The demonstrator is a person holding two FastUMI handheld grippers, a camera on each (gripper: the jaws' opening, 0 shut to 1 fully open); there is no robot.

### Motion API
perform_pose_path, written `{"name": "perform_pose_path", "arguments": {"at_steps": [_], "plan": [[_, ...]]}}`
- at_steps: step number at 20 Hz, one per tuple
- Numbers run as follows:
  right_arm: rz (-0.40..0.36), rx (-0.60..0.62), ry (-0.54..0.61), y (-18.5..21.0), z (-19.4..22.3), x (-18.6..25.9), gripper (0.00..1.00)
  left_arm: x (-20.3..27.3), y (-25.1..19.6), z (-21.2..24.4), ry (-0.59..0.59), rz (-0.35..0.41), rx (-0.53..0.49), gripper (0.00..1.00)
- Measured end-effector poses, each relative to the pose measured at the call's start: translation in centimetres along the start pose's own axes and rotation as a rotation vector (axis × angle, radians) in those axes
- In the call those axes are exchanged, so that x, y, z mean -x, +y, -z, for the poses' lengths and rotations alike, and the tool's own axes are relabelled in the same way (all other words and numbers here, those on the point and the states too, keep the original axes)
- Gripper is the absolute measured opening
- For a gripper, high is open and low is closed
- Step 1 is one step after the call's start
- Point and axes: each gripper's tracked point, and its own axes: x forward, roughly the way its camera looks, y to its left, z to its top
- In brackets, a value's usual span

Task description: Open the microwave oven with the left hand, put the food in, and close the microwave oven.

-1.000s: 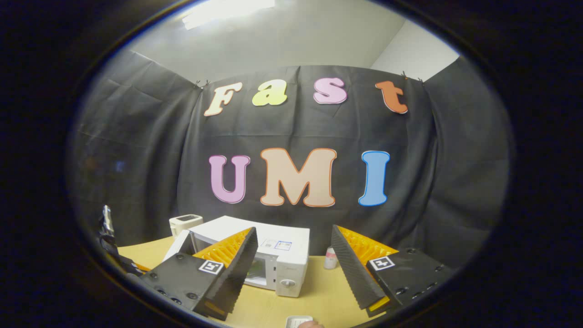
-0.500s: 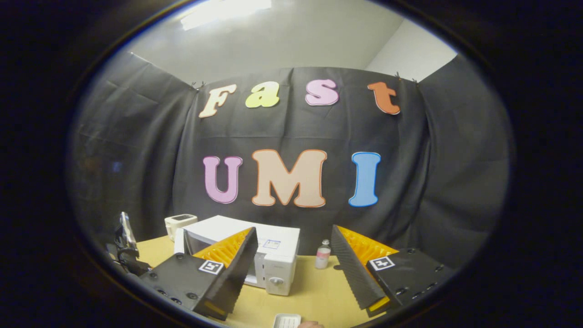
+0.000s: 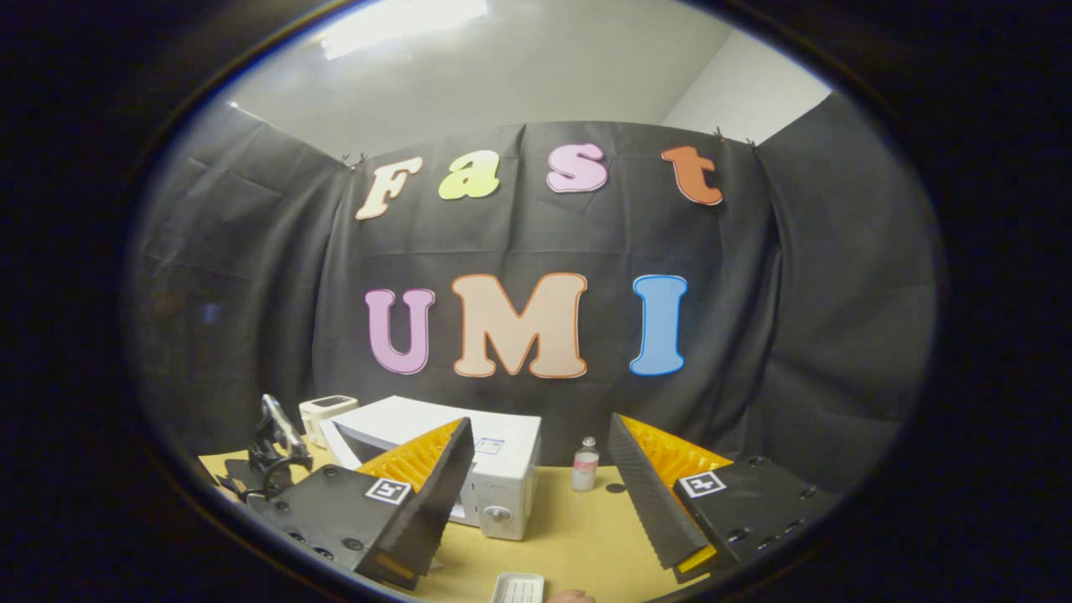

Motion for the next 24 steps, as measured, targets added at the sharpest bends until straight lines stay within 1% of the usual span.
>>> {"name": "perform_pose_path", "arguments": {"at_steps": [3,9,10,12,15,16,17,20,21,23,24], "plan": [[0.001,-0.001,0.003,-0.1,0.0,0.1,0.92,-1.7,-0.5,-1.1,-0.011,-0.001,0.015,0.0],[0.014,-0.004,0.014,-1.2,0.0,0.7,0.92,-4.8,-0.6,-3.2,-0.036,-0.029,0.055,0.0],[0.019,-0.005,0.014,-1.5,-0.1,0.7,0.92,-5.4,-0.8,-3.5,-0.037,-0.024,0.065,0.02],[0.033,-0.018,0.018,-2.0,-0.1,0.6,0.92,-6.4,-1.0,-4.3,-0.045,-0.017,0.085,0.0],[0.041,-0.042,0.023,-2.3,0.1,0.4,0.92,-7.8,-0.4,-5.6,-0.062,-0.035,0.088,0.0],[0.044,-0.04,0.026,-2.5,0.3,0.4,0.92,-8.3,-0.4,-6.0,-0.068,-0.036,0.087,0.02],[0.045,-0.035,0.028,-2.6,0.4,0.4,0.91,-8.7,-0.3,-6.1,-0.066,-0.039,0.085,0.0],[0.056,-0.003,0.028,-3.0,0.4,0.3,0.91,-9.6,-0.3,-6.5,-0.062,-0.041,0.087,0.02],[0.054,-0.009,0.028,-2.8,0.4,0.2,0.91,-9.6,-0.6,-6.2,-0.063,-0.029,0.106,0.0],[0.055,-0.015,0.032,-2.7,0.7,0.0,0.92,-9.9,-0.7,-6.1,-0.057,-0.03,0.114,0.0],[0.053,-0.015,0.033,-2.6,0.7,-0.2,0.92,-9.9,-0.7,-6.4,-0.068,-0.034,0.115,0.02]]}}
